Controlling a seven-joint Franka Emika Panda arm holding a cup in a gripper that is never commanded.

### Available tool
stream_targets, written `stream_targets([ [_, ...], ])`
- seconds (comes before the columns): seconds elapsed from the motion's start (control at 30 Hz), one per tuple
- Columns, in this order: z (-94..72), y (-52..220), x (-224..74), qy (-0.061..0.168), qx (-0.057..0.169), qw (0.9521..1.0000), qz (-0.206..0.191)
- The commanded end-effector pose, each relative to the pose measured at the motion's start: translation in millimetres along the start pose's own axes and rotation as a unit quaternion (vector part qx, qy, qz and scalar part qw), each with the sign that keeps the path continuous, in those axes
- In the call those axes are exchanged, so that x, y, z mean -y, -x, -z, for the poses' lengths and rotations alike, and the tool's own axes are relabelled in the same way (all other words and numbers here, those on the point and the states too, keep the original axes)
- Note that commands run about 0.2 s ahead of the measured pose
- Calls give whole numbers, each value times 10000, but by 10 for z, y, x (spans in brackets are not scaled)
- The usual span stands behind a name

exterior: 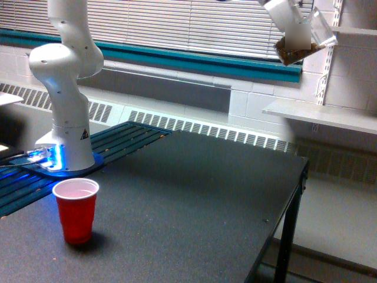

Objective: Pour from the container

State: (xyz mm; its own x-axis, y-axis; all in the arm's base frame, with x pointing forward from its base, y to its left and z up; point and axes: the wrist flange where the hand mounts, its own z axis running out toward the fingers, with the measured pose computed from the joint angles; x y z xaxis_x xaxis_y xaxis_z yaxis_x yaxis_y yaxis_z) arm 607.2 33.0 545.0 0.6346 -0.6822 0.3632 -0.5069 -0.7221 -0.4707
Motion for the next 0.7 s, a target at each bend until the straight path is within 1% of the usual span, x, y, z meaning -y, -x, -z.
stream_targets([
  [0.03, 174, -158, -203, -79, -199, 9997, 84],
  [0.2, 210, -252, -473, -34, -255, 9996, 134],
  [0.33, 226, -339, -764, 71, -311, 9994, 105],
  [0.53, 272, -491, -1277, 341, -482, 9982, 53],
  [0.7, 313, -562, -1680, 543, -557, 9970, -14],
])
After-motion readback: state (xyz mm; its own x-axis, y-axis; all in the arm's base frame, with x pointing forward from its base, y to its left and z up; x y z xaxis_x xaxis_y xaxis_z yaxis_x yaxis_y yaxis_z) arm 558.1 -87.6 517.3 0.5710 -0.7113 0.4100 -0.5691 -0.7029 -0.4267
